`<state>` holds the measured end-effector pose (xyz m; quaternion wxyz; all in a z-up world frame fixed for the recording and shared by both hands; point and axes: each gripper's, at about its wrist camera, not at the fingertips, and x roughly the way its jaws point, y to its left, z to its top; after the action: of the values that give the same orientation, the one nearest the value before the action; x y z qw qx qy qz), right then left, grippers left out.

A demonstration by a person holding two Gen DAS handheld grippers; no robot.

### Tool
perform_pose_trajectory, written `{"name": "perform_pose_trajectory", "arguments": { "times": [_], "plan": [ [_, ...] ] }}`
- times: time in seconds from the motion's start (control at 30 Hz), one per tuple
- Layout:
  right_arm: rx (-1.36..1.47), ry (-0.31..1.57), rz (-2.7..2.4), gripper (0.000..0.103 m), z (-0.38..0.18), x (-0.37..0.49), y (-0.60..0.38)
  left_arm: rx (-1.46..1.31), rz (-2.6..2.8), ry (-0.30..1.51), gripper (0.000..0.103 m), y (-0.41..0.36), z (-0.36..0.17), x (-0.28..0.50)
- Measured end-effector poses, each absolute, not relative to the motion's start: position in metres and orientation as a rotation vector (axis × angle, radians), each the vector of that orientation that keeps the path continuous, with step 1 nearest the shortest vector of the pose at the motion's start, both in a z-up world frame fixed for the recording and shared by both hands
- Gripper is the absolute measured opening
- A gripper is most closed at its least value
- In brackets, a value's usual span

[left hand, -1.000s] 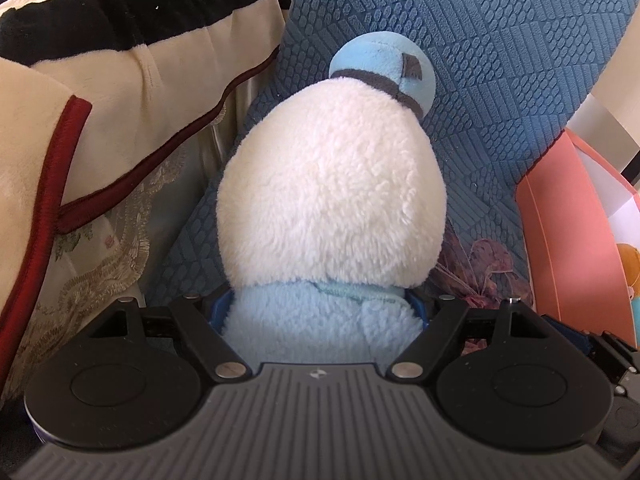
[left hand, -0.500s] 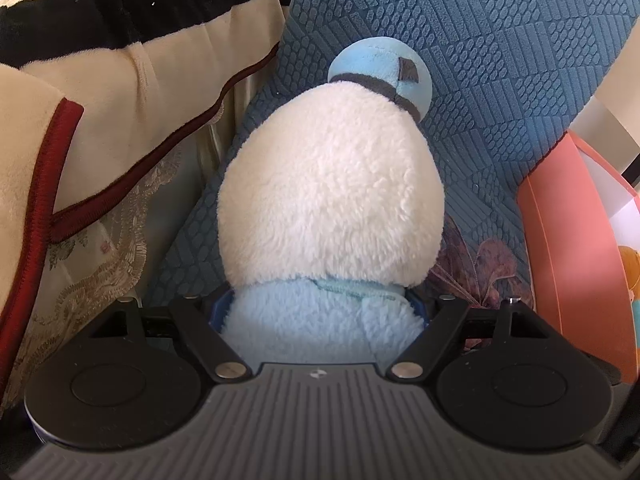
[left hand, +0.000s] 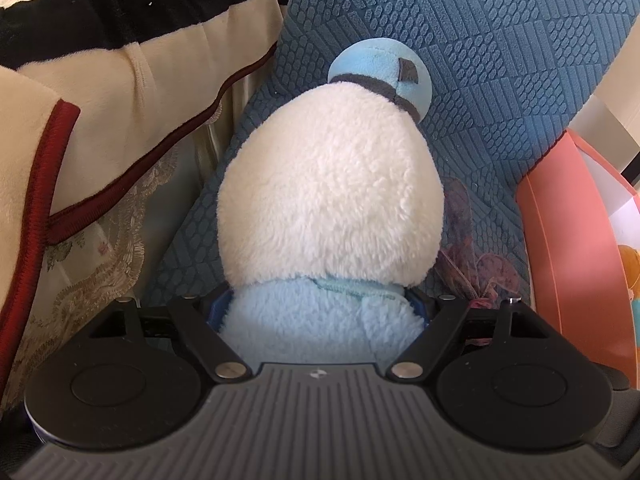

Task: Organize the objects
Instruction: 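Close the left tool on the penguin while the right tool grips the purple bow, then carry the penguin with the left tool and bow with the right into the box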

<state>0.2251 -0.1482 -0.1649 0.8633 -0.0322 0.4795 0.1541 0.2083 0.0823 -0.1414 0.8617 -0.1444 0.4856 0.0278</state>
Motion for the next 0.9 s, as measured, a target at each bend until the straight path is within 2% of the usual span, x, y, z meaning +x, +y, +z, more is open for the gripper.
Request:
{"name": "perform_pose_trajectory", "arguments": {
  "times": [0.9],
  "plan": [
    [0.036, 0.955, 0.368, 0.014, -0.084, 0.168, -0.182, -0.431, -0.043, 1.063, 0.082, 0.037, -0.109, 0.145]
  ]
}}
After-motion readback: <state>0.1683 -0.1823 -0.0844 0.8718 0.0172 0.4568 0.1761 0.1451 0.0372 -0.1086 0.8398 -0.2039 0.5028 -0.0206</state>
